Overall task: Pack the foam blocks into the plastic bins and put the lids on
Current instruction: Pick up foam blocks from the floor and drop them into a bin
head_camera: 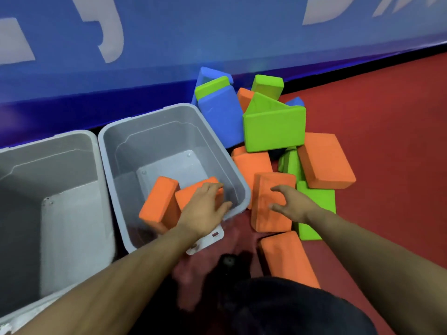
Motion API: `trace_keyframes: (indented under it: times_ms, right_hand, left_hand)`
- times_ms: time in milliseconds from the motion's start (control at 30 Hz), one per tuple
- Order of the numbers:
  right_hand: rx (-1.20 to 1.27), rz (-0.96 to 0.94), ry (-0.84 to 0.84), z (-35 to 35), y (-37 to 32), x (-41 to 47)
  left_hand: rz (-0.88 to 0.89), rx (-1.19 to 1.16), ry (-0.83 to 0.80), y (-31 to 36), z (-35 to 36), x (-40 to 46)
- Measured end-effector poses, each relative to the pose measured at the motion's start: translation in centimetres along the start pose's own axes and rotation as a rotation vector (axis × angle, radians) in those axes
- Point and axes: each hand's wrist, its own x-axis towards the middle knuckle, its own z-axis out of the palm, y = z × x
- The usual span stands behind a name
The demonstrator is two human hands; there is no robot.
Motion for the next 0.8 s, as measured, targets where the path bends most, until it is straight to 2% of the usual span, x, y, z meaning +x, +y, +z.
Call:
trace_keyframes:
  times_ms: [267, 567, 800]
  right_hand:
    - [0.123, 0.176, -0.095, 5.5, 10.2, -0.6]
    - [0.159, 0.104, -0.190, 13.4, 15.0, 2.5]
    - [-0.173, -0.046, -0.173, 15.9, 15.1, 3.9]
  left_hand:
    - [0.134, 0.018, -0.191, 6.3, 8.7, 4.8]
    - [0.261, 0.214, -0.274, 8.2, 15.6, 14.1]
    - [0.188, 0.434, -0.282, 5.8, 18.2, 18.2]
